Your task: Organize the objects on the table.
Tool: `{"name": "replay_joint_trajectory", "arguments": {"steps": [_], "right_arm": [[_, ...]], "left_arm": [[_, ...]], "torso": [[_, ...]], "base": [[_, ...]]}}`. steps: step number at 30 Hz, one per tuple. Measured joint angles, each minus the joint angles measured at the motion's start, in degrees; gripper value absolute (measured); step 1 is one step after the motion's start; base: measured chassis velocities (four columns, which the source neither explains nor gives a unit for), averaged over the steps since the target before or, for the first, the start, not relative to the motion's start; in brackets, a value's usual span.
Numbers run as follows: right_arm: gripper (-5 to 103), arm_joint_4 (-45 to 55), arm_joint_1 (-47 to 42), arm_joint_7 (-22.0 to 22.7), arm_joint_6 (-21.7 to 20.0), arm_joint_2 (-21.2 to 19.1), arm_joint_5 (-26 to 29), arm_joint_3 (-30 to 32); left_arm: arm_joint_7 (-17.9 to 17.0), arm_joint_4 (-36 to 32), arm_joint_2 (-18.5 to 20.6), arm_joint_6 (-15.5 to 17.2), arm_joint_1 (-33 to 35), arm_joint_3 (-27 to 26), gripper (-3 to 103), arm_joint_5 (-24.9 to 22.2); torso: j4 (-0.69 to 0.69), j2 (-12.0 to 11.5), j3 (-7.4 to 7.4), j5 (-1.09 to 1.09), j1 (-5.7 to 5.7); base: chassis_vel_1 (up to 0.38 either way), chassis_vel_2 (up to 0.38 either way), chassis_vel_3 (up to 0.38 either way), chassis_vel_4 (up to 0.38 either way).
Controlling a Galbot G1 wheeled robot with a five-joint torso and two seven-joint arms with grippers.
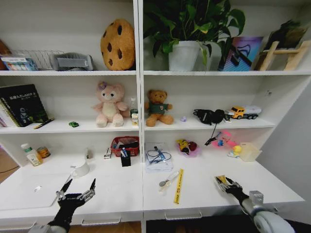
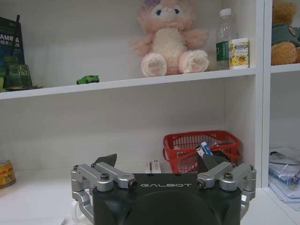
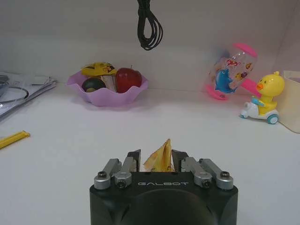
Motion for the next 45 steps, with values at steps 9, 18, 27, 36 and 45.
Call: {"name": "replay_joint_trajectory", "arguments": {"steps": [9, 18, 27, 36, 45], "right_arm": [[9, -0.4, 0.22, 0.74, -0.11, -0.04, 0.09, -0.11], [0, -0.49, 0.02, 0.45, 0.26, 0.02, 0.24, 0.05], [0, 5.04, 3.68, 1.75, 2.62, -1.49, 4.85, 1.57], [0, 5.7, 12.85, 5.07, 0.15, -2.48, 8.76, -3.74], [0, 3.29, 15.22, 5.29, -0.4, -1.35, 8.48, -5.59]], "left_arm": [[0.0, 0.0, 0.0, 0.0, 0.0, 0.0, 100, 0.0], [0.0, 0.0, 0.0, 0.0, 0.0, 0.0, 100, 0.0], [0.0, 0.0, 0.0, 0.0, 0.0, 0.0, 100, 0.0], [0.0, 0.0, 0.0, 0.0, 0.0, 0.0, 100, 0.0], [0.0, 0.0, 0.0, 0.0, 0.0, 0.0, 100, 0.0]], "torso": [[0.0, 0.0, 0.0, 0.0, 0.0], [0.0, 0.0, 0.0, 0.0, 0.0], [0.0, 0.0, 0.0, 0.0, 0.0], [0.0, 0.0, 0.0, 0.0, 0.0], [-0.01, 0.01, -0.01, 0.0, -0.02]], "base": [[0.0, 0.0, 0.0, 0.0], [0.0, 0.0, 0.0, 0.0], [0.0, 0.0, 0.0, 0.0], [0.0, 0.0, 0.0, 0.0], [-0.003, 0.002, 0.006, -0.002]]}}
